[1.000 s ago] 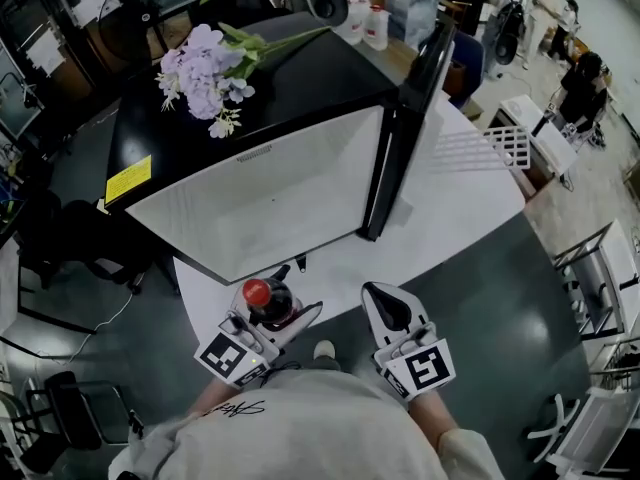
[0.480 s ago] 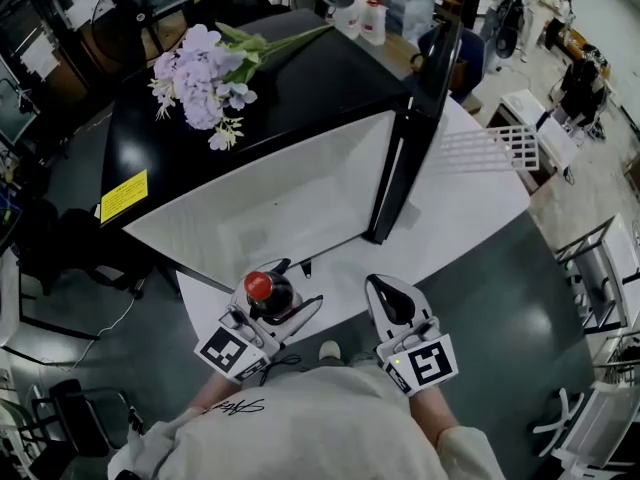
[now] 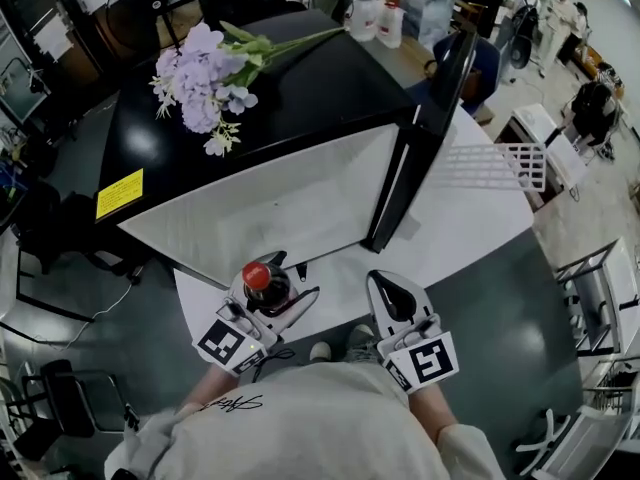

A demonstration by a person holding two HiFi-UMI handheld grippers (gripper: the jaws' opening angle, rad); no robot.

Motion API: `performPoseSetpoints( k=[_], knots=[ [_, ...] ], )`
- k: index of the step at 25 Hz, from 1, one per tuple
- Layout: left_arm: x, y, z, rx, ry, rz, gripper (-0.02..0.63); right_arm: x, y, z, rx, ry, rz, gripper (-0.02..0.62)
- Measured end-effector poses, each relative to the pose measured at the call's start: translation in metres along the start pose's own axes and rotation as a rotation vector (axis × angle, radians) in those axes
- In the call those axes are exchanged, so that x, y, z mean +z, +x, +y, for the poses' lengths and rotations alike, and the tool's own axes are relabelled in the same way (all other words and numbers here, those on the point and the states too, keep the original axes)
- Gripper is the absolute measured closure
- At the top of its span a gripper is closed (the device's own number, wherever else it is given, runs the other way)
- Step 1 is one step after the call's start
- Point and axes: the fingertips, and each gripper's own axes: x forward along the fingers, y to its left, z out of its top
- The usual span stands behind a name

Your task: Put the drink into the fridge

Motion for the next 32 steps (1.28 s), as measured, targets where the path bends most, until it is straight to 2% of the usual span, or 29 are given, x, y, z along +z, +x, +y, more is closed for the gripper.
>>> performPoseSetpoints(
  k=[13, 24, 32],
  knots=[
    [-0.001, 0.025, 0.007, 0.106, -0.003, -0.005, 0.285, 0.003, 0.007, -0.029, 0.095, -0.002, 0.011, 0.584],
    [-0.017, 0.043, 0.028, 0.161, -0.027, 0.000, 0.285, -0.004, 0.005, -0.044, 0.104, 0.006, 0.030, 0.584],
    [-0.036, 0.056, 0.045, 0.195, 0.002, 0.034, 0.285, -0.008, 0.005, -0.050, 0.106, 0.009, 0.042, 0.584]
  ],
)
